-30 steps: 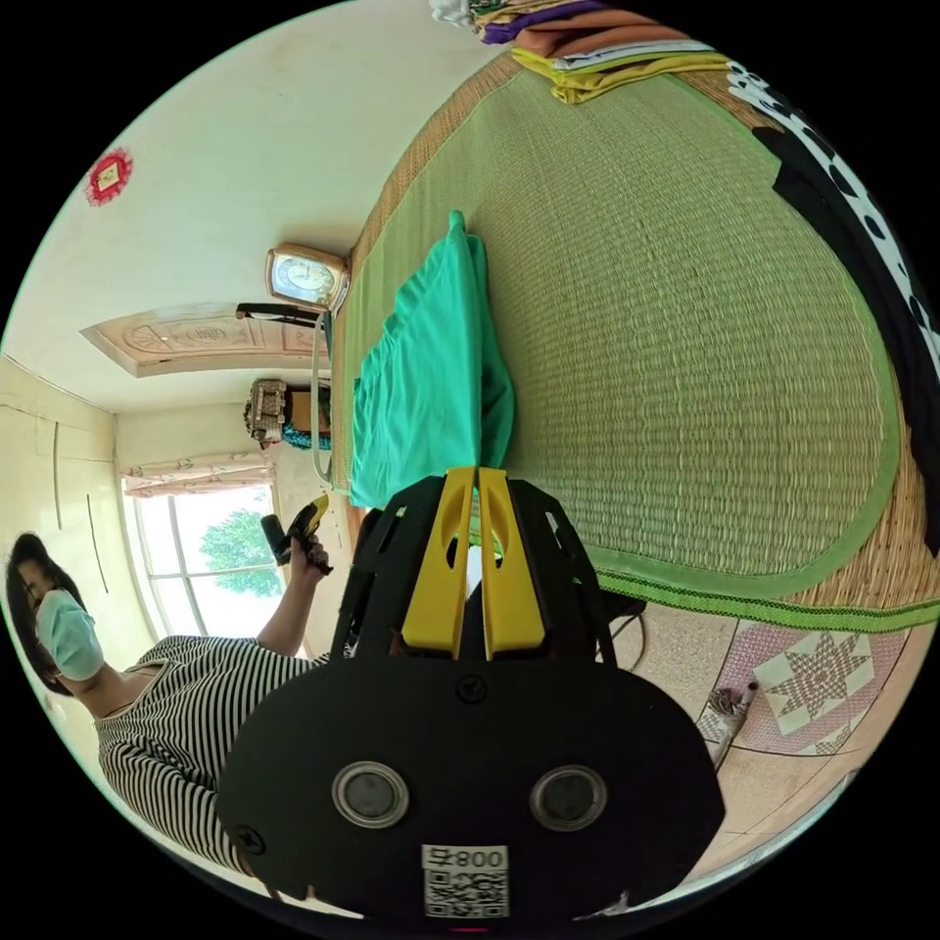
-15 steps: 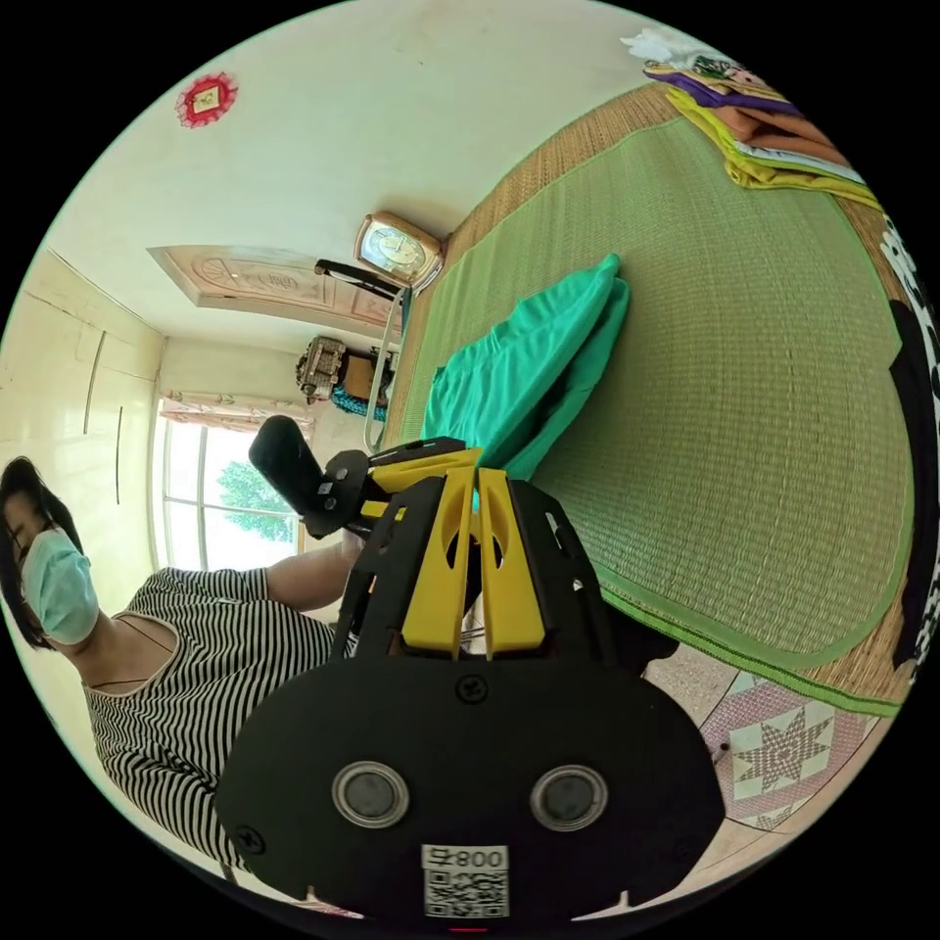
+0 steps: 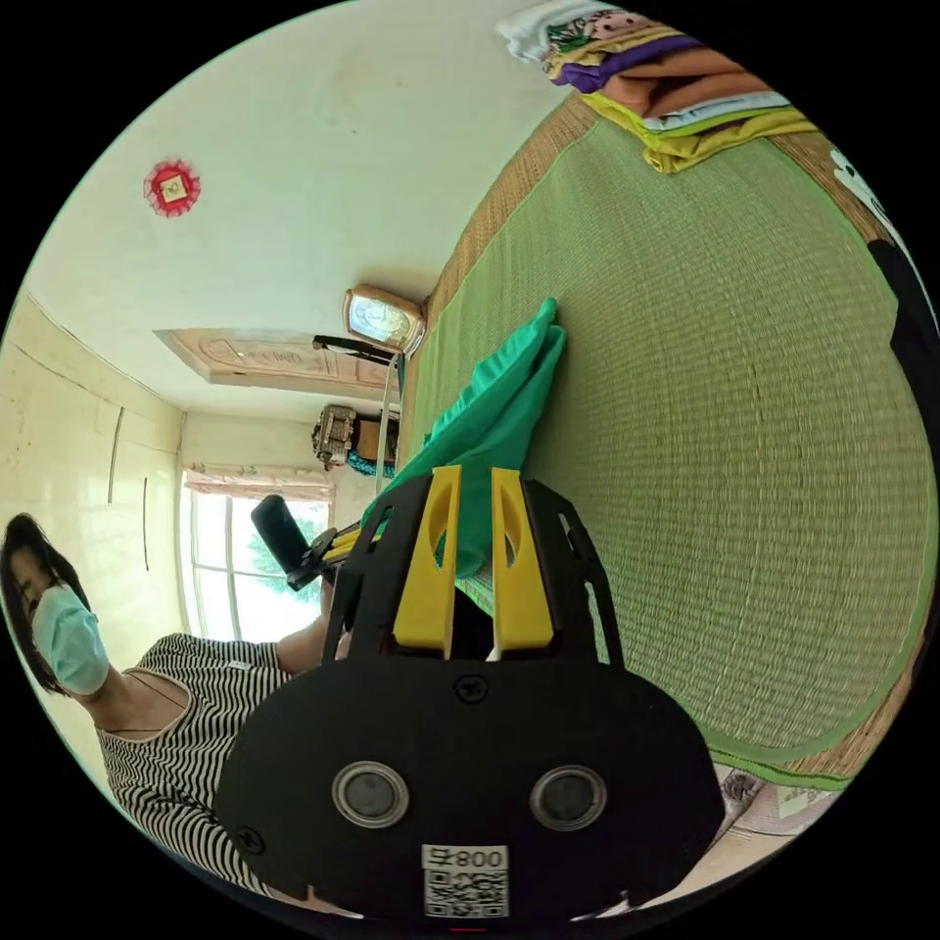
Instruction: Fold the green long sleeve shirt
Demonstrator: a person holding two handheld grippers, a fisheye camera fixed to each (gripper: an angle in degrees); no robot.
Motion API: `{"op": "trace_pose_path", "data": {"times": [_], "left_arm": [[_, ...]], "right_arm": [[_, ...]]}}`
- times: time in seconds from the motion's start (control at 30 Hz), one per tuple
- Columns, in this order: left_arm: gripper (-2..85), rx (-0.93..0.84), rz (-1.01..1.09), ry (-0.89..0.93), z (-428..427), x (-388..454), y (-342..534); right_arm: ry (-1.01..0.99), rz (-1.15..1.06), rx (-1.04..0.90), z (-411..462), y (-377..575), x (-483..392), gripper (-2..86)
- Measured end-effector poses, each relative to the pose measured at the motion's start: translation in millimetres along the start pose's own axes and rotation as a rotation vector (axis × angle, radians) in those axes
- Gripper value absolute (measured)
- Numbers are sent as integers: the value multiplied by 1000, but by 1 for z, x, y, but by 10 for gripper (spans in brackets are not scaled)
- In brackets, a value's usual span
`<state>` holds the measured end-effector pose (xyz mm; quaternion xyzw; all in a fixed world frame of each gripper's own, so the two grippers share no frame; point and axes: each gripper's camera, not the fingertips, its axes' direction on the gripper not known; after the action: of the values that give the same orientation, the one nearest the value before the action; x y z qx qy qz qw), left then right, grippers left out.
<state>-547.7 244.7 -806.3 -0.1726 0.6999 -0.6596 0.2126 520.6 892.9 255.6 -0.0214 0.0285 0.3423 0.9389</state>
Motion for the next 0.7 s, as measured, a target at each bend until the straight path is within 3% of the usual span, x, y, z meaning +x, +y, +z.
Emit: {"op": "trace_pose_path", "data": {"times": [0.17,0.7], "left_arm": [[16,-5,1,19,3,2,-6],[15,-58,52,103,29,-6,-12]], "right_arm": [[-61,73,19,22,-41,22,81],[104,172,-86,84,-134,21,61]]}}
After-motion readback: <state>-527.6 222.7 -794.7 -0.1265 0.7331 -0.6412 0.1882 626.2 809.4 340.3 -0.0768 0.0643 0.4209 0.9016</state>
